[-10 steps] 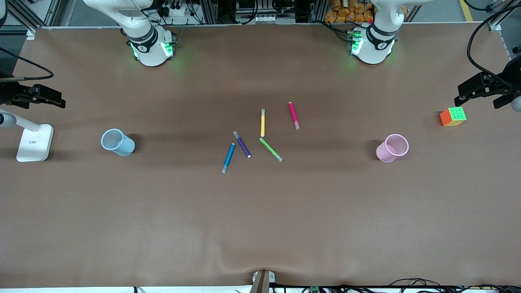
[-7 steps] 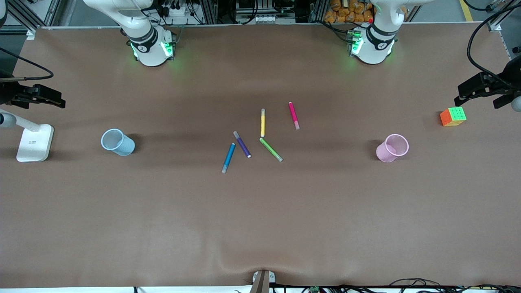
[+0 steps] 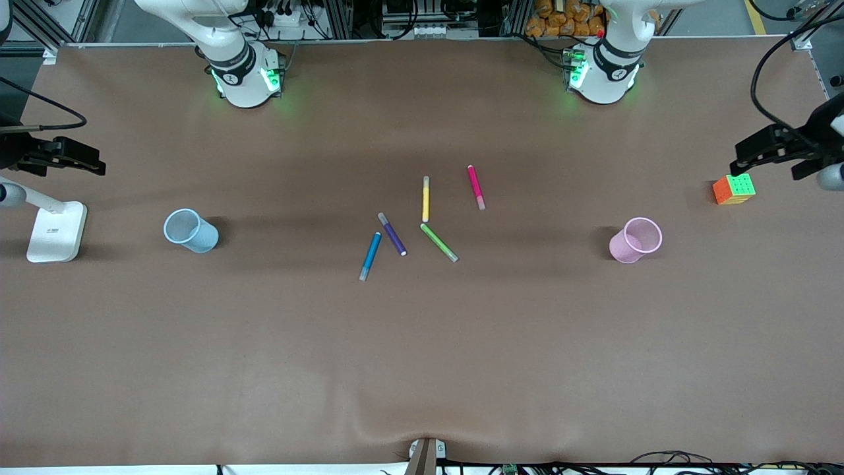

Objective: Place pink and blue markers in matching cups

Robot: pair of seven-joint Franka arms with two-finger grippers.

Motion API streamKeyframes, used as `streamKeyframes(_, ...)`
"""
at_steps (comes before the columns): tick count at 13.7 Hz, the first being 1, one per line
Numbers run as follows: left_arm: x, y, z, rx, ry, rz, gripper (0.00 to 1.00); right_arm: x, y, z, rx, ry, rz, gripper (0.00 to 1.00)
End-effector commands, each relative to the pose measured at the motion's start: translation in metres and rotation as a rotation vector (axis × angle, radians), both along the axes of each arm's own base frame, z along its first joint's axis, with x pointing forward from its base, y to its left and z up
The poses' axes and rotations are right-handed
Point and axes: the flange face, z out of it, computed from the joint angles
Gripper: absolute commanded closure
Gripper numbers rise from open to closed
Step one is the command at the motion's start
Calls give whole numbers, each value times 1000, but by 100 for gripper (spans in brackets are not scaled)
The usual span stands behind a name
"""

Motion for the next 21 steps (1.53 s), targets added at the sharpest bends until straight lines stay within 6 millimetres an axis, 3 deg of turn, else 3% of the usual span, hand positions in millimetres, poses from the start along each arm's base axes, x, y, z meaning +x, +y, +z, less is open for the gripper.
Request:
streamKeyframes(1, 7, -10, -17, 4, 47, -34, 0, -2, 1, 5, -17, 1, 8, 0)
streamKeyframes(6, 30, -45, -77, -43, 148, -48, 0, -2, 1, 5, -17, 1, 8, 0)
streamKeyframes(8, 37, -65, -96, -42, 166, -31, 0, -2, 3, 4, -16, 2, 11, 0)
streamKeyframes(11, 44, -81, -120, -36, 188, -1, 0, -2, 3, 4, -17, 2, 11, 0)
streamKeyframes(15, 32, -129, -154, -1, 216, 49, 0, -1, 6, 3, -16, 5, 14, 0)
streamKeyframes(19, 6, -143, -198, 11, 208, 77, 0, 0, 7, -2, -6, 12, 5, 0)
streamKeyframes(21, -1, -163, -230, 15, 206, 107, 0, 5, 9, -10, 0, 23, 5, 0)
